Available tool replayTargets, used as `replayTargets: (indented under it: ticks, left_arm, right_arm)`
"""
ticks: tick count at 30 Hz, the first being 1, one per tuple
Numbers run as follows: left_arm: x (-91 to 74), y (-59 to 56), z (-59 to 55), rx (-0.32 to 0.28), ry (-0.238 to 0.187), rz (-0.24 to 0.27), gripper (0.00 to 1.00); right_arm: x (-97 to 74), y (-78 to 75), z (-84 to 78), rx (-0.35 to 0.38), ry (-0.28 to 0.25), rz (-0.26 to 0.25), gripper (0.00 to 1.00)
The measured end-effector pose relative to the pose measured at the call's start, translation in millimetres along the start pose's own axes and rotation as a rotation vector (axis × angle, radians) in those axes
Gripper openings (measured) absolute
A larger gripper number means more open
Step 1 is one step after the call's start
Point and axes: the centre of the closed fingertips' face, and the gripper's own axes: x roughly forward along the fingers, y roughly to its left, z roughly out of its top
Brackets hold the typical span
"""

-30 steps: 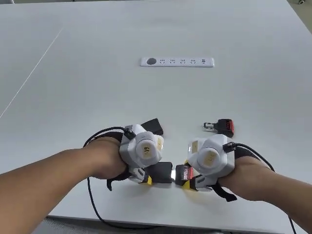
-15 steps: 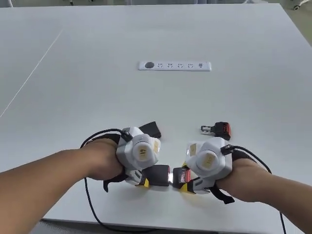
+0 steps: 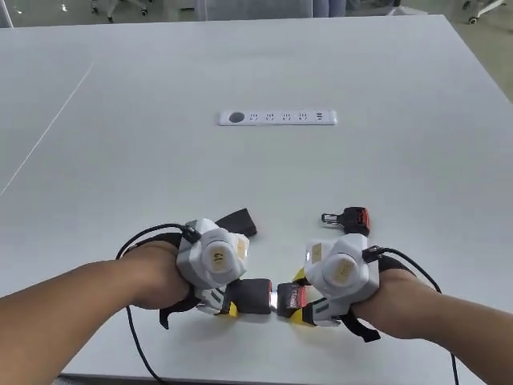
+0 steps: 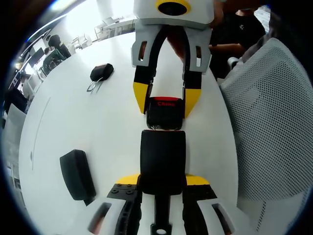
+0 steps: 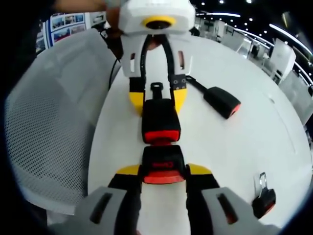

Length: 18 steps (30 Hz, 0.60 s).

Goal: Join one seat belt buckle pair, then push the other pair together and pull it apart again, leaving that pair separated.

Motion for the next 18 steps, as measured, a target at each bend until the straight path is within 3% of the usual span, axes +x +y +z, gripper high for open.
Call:
replayTargets:
  ticks: [18]
  left_arm:
    - [-1.0,-1.3,-0.2,-0.021,0.015,0.019,0.33]
  right_arm:
    - [0.2,0.6,-0.7,-0.017,0.048,0.020,0.35]
